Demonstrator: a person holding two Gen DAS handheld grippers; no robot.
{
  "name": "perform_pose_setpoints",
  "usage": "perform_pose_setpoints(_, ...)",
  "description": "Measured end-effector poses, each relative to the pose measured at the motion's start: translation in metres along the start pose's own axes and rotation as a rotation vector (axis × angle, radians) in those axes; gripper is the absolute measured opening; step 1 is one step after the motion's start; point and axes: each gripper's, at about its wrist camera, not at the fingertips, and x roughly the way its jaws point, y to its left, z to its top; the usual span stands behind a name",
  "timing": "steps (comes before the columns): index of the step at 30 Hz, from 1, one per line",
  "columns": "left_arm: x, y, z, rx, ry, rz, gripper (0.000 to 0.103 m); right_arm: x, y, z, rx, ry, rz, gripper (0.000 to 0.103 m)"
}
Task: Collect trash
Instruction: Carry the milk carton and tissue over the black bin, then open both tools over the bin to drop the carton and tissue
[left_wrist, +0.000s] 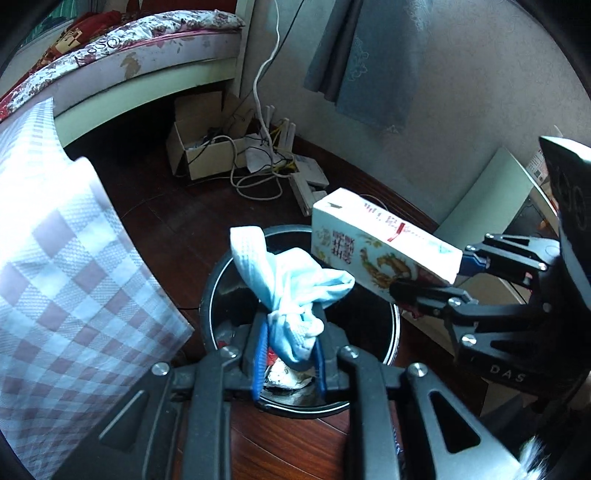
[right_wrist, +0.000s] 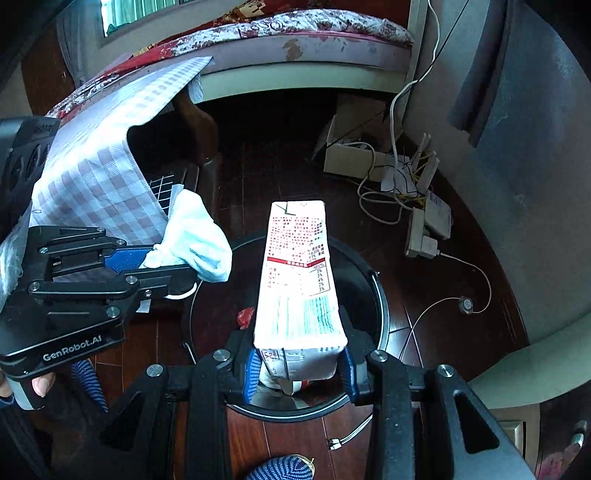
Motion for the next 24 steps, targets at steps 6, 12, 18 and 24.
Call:
perform_pose_setpoints(6,0.021,0.008,-0.008,-0.038,0.043,-0.050,0.043,0.025,-0.008,-0.004,0.027,0.081,0.033,0.043)
perform_pose_setpoints(12,0.021,0.018,-0.022,-0.108,0.035,0.097,0.099,0.032,-0.018,-0.015,0.066,0.098,-0.064,0.095)
perform_pose_setpoints(18,0.011,0.021,-0.030,-0.129,-0.015,0.223,0.101,0.028,-0.018,-0.018,0.111,0.093,-0.077,0.102)
perform_pose_setpoints(24,-0.002,0.028,-0.034,-0.137,-0.031,0.250,0.101,0.021,-0.017,-0.014,0.116,0.071,-0.077,0.102)
